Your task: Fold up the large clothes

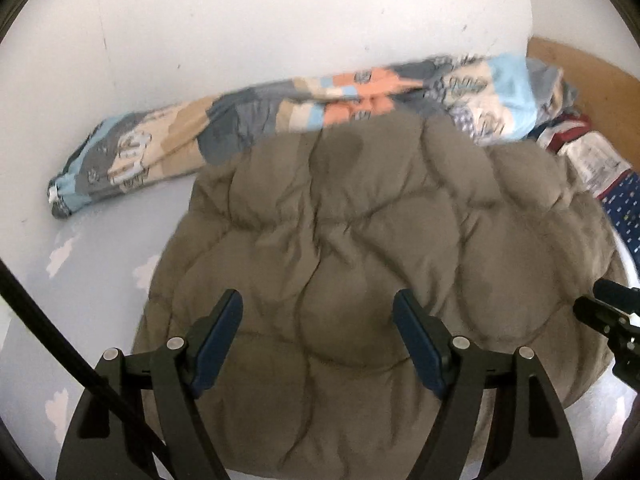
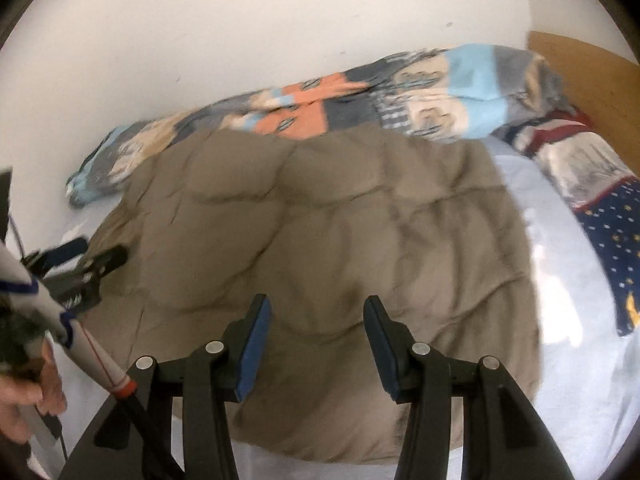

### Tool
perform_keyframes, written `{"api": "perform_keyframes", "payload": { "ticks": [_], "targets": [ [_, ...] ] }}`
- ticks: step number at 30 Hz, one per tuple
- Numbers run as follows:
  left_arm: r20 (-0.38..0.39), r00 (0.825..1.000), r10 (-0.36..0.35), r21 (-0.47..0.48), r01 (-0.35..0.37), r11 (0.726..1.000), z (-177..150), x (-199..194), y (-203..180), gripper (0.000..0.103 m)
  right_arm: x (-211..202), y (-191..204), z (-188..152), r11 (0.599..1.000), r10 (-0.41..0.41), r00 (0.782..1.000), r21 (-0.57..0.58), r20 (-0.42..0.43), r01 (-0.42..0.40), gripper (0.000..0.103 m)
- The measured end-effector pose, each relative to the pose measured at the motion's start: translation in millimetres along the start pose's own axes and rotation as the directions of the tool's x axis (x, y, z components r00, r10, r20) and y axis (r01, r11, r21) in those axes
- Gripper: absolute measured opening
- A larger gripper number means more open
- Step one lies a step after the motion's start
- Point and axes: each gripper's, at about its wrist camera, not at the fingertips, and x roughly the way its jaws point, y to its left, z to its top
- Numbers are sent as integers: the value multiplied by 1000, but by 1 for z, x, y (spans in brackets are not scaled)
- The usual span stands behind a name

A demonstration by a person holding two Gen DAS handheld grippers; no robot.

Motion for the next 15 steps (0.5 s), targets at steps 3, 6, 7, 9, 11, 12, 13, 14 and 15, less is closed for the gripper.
{"api": "perform_keyframes", "payload": {
  "ticks": [3, 6, 7, 9, 11, 12, 13, 14, 15],
  "targets": [
    [-49, 999, 4, 10, -3, 1000, -8, 16, 0, 77, 20, 1, -8, 1000, -17, 997, -5, -75, 17, 53],
    [-29, 999, 23, 20, -22, 1000, -10, 13, -3, 77, 27, -6, -10, 999, 9, 994, 31, -109, -5, 53],
    [-16, 999, 33, 23, -32, 999, -9, 10, -4, 77, 25, -7, -9, 999, 10, 994, 36, -108, -6, 53],
    [-2, 999, 42, 26, -42, 999, -10, 6, -6, 77, 17, -6, -6, 999, 19, 997, 41, -81, -15, 53],
    [23, 998, 61, 36, -61, 997, -9, 0, -8, 77, 5, -12, 1, 998, 1, 1000, 64, -22, 0, 53],
    [38, 997, 70, 42, -71, 997, -10, -4, -10, 77, 2, -17, 3, 997, -12, 1000, 76, -12, 13, 53],
    [56, 995, 79, 54, -82, 995, -11, -7, -12, 77, -1, -26, 5, 994, -36, 999, 99, 1, 36, 53],
    [75, 993, 94, 71, -99, 993, -11, -9, -15, 77, -4, -36, 6, 990, -67, 998, 128, 15, 64, 54],
    [86, 991, 105, 83, -112, 990, -12, -11, -17, 77, -7, -43, 7, 985, -88, 996, 153, 21, 84, 54]
  ]
}}
